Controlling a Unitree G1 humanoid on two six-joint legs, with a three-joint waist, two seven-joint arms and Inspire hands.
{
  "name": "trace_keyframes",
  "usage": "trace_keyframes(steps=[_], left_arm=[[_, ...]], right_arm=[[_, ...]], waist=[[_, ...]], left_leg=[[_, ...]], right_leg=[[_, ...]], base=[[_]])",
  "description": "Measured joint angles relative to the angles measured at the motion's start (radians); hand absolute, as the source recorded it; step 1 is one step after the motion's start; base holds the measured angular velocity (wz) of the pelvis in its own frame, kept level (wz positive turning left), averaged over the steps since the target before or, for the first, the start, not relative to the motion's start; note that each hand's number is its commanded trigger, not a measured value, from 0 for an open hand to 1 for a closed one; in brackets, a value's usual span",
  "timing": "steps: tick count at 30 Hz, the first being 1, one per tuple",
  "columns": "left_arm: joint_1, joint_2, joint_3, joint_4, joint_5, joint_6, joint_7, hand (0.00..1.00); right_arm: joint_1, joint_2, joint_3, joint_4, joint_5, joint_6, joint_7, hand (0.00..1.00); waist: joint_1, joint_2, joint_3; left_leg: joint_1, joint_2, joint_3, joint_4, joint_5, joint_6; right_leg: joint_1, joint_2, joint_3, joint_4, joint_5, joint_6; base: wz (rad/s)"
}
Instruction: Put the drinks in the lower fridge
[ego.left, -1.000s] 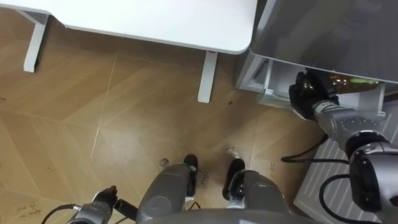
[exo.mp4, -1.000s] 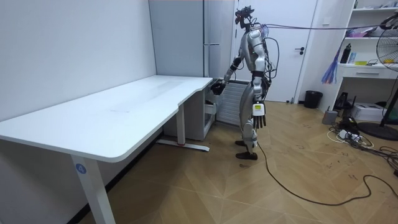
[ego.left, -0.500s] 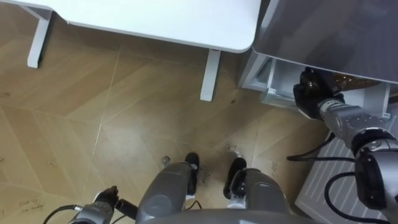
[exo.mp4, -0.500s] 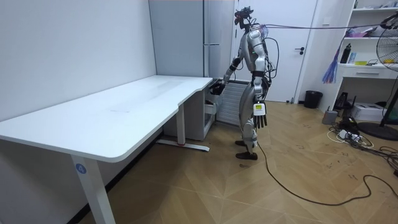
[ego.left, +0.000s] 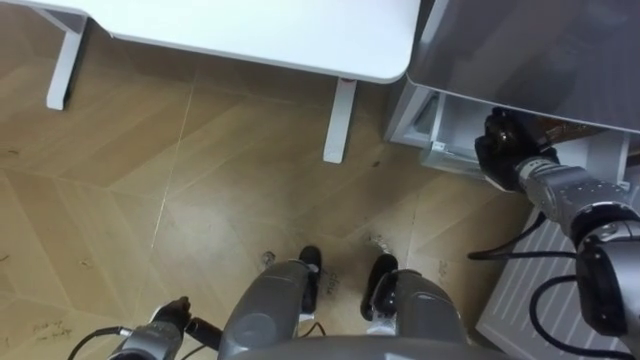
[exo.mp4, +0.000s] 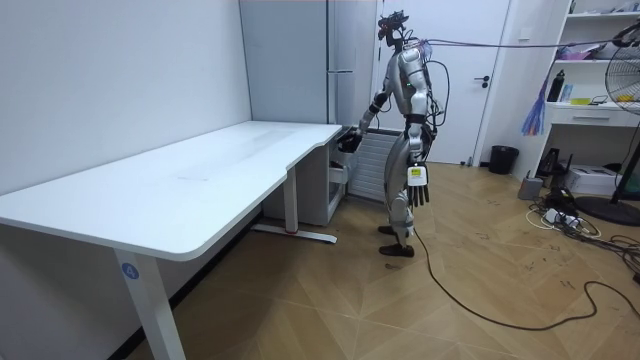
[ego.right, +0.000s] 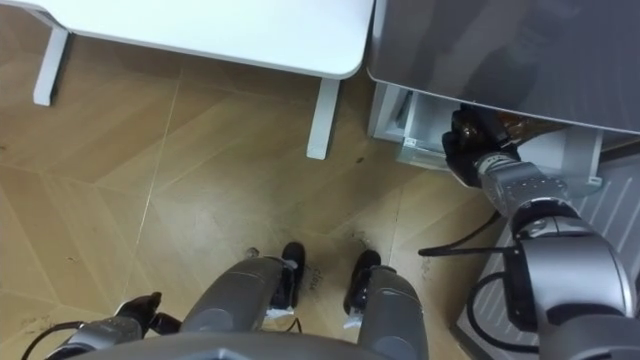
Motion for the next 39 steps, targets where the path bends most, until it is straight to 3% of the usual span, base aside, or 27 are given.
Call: trace_keyframes(steps=[30, 31, 32, 39], left_arm=[[-0.002, 0.001, 0.001, 0.001, 0.002, -0.009, -0.01, 0.0], [-0.002, 0.001, 0.001, 0.001, 0.002, -0.009, -0.011, 0.0], [-0.002, 0.001, 0.001, 0.001, 0.002, -0.009, -0.011, 0.0], [-0.002, 0.005, -0.001, 0.001, 0.001, -0.009, -0.016, 0.0]], right_arm=[[-0.014, -0.006, -0.005, 0.0, -0.044, -0.001, -0.002, 1.0], [-0.014, -0.006, -0.005, 0.0, -0.045, 0.0, -0.002, 0.56], [-0.014, -0.006, -0.005, 0.0, -0.043, 0.0, -0.002, 0.0], [-0.02, -0.006, -0.002, 0.0, -0.034, 0.0, -0.021, 0.0]], waist=[[-0.004, 0.0, 0.0002], [-0.004, 0.0, 0.0004], [-0.004, 0.0, 0.0006], [-0.003, -0.003, 0.0026]], left_leg=[[0.0, 0.0, 0.0, -0.009, 0.0, 0.001], [0.0, 0.0, 0.0, -0.009, 0.0, 0.001], [0.0, 0.0, 0.0, -0.009, 0.0, 0.001], [0.001, -0.002, 0.0, -0.007, 0.0, 0.001]], right_leg=[[0.001, 0.0, -0.002, -0.004, -0.002, 0.002], [0.001, -0.001, -0.002, -0.003, -0.003, 0.002], [0.0, -0.001, -0.002, -0.002, -0.004, 0.002], [-0.001, -0.003, -0.001, 0.007, -0.012, 0.001]], base=[[0.0], [0.0], [0.0], [0.01]])
